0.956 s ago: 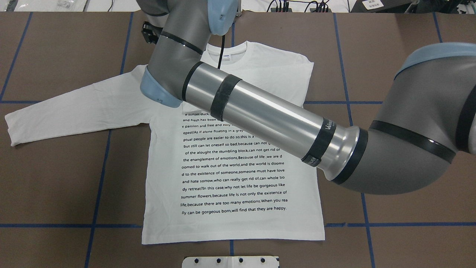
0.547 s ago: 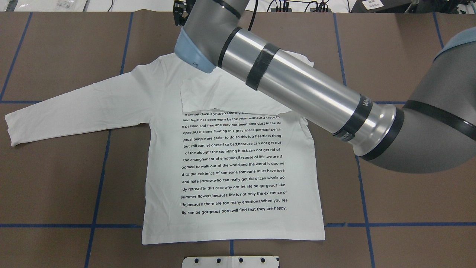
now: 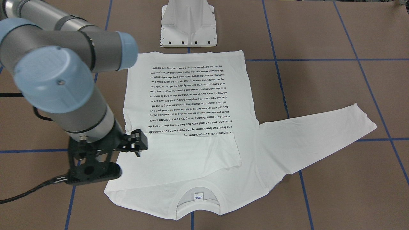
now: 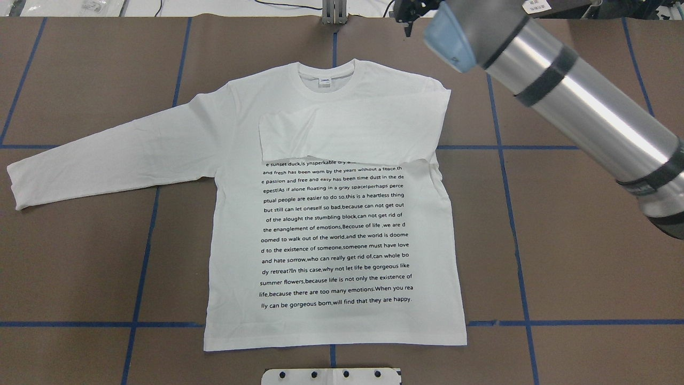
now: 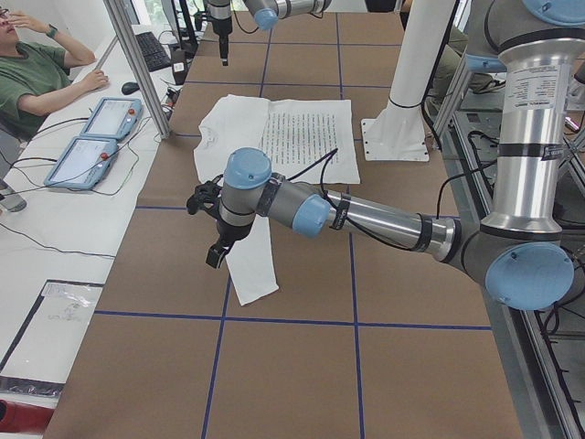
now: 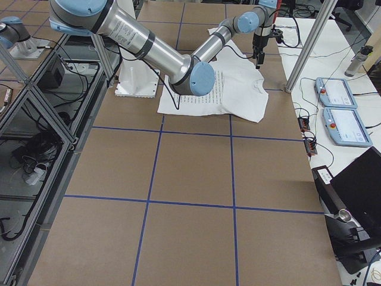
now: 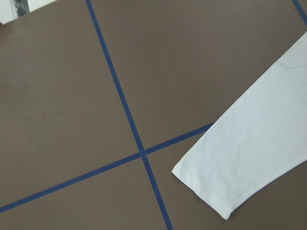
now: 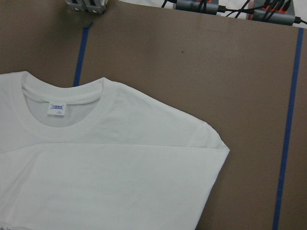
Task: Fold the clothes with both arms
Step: 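Release the sleeve on the shirt and raise the right gripper away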
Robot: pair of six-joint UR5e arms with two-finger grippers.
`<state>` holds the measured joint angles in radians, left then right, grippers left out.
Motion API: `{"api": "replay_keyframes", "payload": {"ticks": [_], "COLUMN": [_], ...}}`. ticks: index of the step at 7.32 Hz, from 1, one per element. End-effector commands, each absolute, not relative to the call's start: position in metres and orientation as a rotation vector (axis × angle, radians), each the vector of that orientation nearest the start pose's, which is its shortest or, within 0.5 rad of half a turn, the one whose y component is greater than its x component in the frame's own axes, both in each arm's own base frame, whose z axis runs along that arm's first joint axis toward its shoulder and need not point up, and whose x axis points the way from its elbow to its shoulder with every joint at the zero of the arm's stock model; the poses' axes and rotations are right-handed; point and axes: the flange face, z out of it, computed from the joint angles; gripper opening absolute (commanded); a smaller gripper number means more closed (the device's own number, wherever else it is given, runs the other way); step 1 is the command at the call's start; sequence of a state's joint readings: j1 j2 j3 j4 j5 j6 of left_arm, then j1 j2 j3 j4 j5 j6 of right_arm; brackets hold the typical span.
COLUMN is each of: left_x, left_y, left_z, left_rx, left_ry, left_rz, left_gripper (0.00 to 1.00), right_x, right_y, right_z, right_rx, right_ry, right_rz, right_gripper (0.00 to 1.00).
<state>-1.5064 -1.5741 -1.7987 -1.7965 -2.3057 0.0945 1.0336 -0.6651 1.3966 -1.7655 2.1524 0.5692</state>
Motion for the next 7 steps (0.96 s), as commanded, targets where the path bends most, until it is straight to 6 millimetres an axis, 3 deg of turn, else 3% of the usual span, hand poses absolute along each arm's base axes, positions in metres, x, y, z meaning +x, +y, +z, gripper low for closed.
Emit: {"api": "replay_keyframes", "payload": {"ticks": [1, 3, 5, 6, 7], "left_x": [-0.003, 0.024, 0.040, 0.051, 0.072], "left_y": [-0.511, -0.509, -0.509, -0.509, -0.507], "left_z": [0.524, 0.531, 0.554, 0.552, 0.551], "left_rx": [0.410, 0.416, 0.384, 0.367, 0.367], "left_ry": [0.741, 0.783, 0.784, 0.779, 0.790], "left_rz": [0.322, 0.239, 0.248, 0.206, 0.182], "left_gripper": [1.00, 1.00, 1.00, 1.00, 1.00], "right_x": [-0.193, -0.119, -0.020, 0.005, 0.031], "right_y": [-0.655, -0.602, -0.542, -0.503, -0.478], "right_z": [0.296, 0.382, 0.470, 0.503, 0.521], "right_rx": [0.209, 0.224, 0.196, 0.173, 0.162], "right_ry": [-0.736, -0.695, -0.766, -0.760, -0.755], "right_rz": [-0.229, -0.334, -0.339, -0.320, -0.279], "right_gripper": [1.00, 1.00, 1.00, 1.00, 1.00]}}
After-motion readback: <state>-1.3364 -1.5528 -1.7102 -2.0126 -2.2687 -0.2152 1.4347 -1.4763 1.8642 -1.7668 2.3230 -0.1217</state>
